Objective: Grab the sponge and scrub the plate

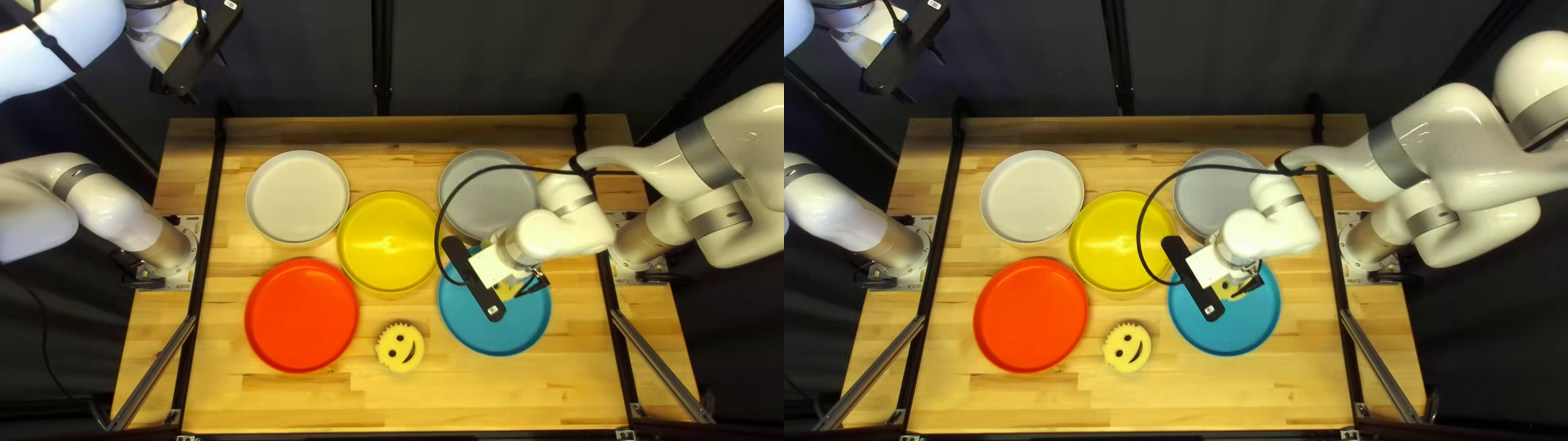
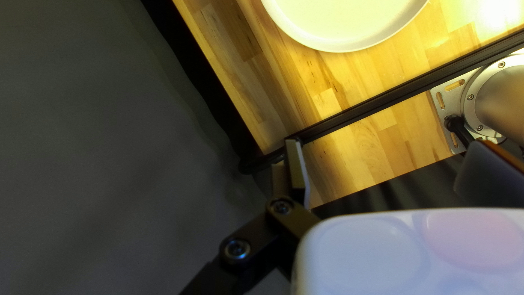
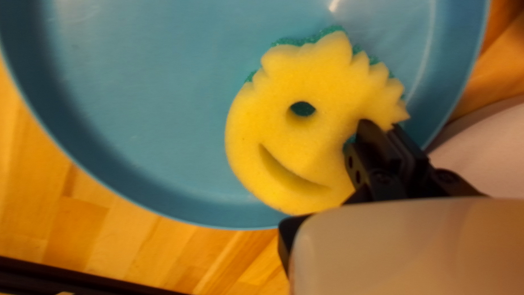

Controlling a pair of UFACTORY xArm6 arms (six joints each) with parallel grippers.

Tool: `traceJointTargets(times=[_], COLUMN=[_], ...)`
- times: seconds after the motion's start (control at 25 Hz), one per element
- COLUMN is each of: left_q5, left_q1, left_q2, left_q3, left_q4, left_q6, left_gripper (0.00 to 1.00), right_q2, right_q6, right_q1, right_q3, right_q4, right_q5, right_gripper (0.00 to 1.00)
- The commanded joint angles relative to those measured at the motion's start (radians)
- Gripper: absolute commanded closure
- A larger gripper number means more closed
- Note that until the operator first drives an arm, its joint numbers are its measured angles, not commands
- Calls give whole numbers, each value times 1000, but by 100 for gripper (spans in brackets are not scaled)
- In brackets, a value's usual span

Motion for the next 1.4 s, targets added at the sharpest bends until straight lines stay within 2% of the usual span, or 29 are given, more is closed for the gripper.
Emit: traceJointTargets(times=[0.04, 0.32, 0.56, 0.72, 1.24, 1.4], left_q5=[0, 0, 0, 0, 0, 0], left_q1=[0, 0, 0, 0, 0, 0], left_q2=[0, 0, 0, 0, 0, 0], left_q3=[0, 0, 0, 0, 0, 0], left_q4=[0, 0, 0, 0, 0, 0], left_q6=[0, 0, 0, 0, 0, 0], left_gripper=[0, 0, 0, 0, 0, 0], right_q2=[33, 52, 51, 115, 108, 155], right_q6=[-76, -225, -233, -244, -238, -236], right_q1=[-7, -146, -240, -305, -301, -307], right_q3=[-39, -91, -152, -241, -236, -302], right_q4=[87, 171, 172, 179, 172, 161], right_q5=[29, 39, 57, 57, 60, 86], right_gripper=[100, 100, 100, 100, 100, 100])
